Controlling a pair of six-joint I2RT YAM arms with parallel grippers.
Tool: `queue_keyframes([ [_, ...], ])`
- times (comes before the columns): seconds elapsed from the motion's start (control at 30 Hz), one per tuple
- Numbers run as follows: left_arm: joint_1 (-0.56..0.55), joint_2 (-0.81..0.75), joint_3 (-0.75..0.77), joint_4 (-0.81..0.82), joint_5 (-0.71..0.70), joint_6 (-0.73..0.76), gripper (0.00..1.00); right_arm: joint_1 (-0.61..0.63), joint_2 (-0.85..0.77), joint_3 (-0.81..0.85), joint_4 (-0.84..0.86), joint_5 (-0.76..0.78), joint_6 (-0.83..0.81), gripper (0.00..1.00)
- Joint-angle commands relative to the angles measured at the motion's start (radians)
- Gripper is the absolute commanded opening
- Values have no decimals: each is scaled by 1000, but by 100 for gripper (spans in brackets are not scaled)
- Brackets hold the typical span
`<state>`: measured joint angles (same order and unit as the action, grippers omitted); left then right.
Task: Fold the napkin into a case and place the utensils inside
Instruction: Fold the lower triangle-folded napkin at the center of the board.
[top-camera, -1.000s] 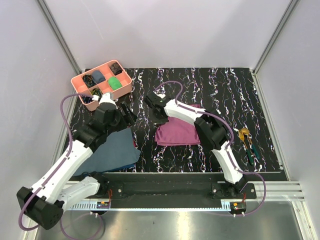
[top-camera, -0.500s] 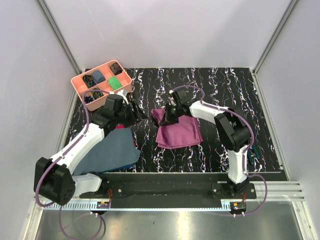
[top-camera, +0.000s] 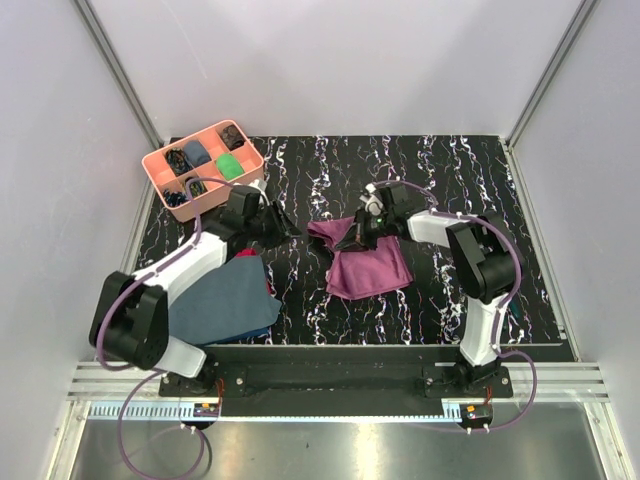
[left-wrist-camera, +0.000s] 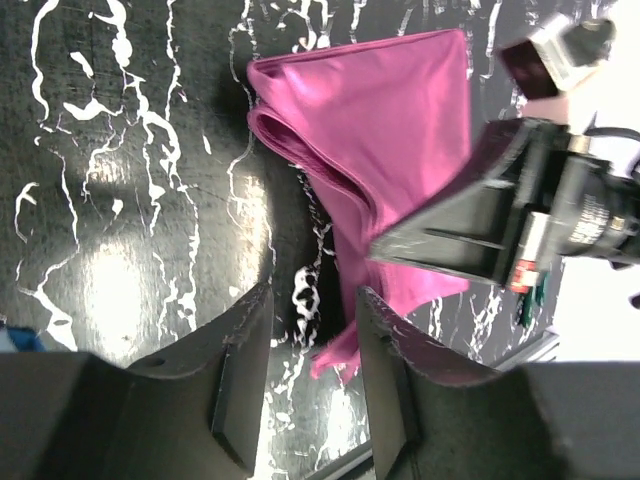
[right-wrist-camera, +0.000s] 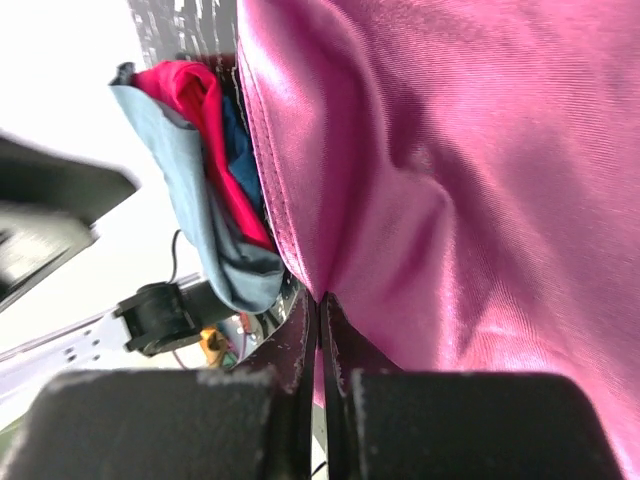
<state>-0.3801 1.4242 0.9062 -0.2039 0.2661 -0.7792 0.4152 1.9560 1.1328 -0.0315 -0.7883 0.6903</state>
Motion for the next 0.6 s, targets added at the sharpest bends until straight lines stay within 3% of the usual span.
queue_keyframes([
  [0.0,4,56,14,136,28,-18,45,-53,-62,-40,87,-112,-8,0],
  [0.07,4,87,23,152,36,-22,48,-84,-60,-54,88,-126,-18,0],
  [0.2,4,165,81,182,85,-5,66,-125,-36,-70,90,-176,-47,0],
  [0.43,-3,336,194,224,198,1,73,-135,-14,-65,91,-203,-69,0],
  [0.57,-13,421,267,224,196,-54,77,-136,-9,-61,88,-209,-69,0],
])
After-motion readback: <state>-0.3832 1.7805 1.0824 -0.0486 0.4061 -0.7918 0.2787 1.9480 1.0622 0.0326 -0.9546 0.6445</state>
